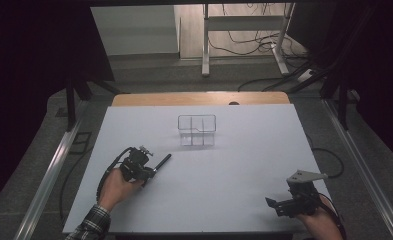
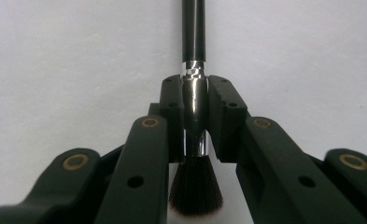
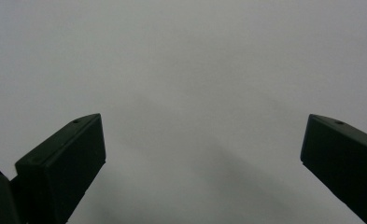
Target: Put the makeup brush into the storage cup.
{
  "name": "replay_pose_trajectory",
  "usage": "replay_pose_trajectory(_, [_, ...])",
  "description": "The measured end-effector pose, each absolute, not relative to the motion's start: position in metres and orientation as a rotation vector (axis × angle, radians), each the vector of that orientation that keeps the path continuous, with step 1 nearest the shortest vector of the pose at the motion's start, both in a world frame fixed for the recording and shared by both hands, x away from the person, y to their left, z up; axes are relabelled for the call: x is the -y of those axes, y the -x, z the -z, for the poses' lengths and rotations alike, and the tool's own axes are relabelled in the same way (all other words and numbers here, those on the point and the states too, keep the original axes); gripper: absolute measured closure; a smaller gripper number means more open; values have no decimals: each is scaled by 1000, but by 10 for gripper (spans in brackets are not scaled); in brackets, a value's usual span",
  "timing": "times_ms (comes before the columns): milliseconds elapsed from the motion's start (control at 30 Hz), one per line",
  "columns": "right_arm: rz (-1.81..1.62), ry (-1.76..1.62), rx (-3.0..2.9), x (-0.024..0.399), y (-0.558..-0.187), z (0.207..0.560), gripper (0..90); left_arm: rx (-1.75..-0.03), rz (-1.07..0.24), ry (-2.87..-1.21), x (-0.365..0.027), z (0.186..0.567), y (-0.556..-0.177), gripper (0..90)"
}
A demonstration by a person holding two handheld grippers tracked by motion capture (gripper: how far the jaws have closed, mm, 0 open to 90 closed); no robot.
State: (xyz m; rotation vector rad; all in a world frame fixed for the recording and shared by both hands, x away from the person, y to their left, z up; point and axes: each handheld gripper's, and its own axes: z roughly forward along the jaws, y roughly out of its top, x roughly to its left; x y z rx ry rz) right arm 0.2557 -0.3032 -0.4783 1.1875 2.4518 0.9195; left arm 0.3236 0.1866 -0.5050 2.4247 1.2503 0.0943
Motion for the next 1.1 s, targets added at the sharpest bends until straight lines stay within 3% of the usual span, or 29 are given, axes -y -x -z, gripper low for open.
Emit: replay_pose_trajectory(1100, [-936, -1144, -2448, 300, -254, 475, 3, -1071, -136, -2291, -193, 478, -289, 769])
